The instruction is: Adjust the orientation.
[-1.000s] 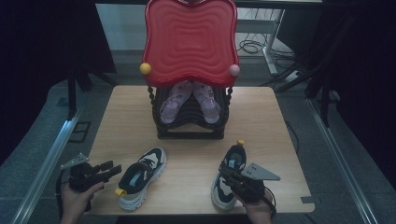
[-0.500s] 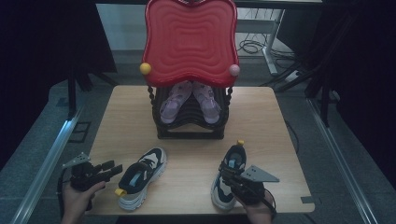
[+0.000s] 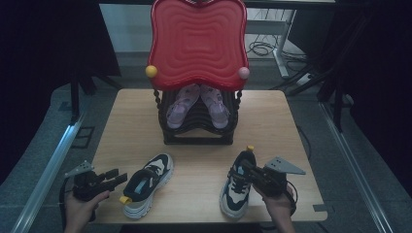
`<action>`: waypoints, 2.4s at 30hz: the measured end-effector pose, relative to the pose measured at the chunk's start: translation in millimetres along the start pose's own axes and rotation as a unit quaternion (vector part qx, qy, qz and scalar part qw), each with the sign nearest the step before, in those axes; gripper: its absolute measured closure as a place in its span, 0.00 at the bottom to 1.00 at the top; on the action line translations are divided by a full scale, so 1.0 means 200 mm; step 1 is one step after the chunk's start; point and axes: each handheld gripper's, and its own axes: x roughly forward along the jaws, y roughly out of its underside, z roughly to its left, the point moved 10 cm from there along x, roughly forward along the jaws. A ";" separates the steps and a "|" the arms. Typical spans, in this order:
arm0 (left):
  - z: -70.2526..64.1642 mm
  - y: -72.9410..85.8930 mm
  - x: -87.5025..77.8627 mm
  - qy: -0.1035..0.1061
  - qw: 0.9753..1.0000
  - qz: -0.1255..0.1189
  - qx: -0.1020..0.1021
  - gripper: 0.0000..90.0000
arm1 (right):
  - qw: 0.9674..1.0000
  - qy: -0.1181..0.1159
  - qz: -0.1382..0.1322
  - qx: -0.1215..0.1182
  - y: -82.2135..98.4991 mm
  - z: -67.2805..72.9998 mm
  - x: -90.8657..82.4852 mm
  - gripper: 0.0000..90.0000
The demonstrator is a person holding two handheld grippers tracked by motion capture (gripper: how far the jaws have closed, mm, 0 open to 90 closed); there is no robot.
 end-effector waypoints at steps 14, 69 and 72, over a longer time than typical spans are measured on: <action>0.01 -0.01 0.00 0.001 1.000 -0.002 -0.001 0.50 | 0.995 -0.068 0.071 -0.026 0.29 0.36 0.05 0.98; 0.05 0.02 0.05 0.005 1.000 0.012 -0.016 0.49 | 0.996 0.021 0.083 0.021 0.50 -0.11 -0.26 0.99; 0.06 0.02 0.05 0.005 1.000 0.011 -0.016 0.49 | 0.996 0.026 0.081 0.027 0.49 -0.14 -0.27 0.99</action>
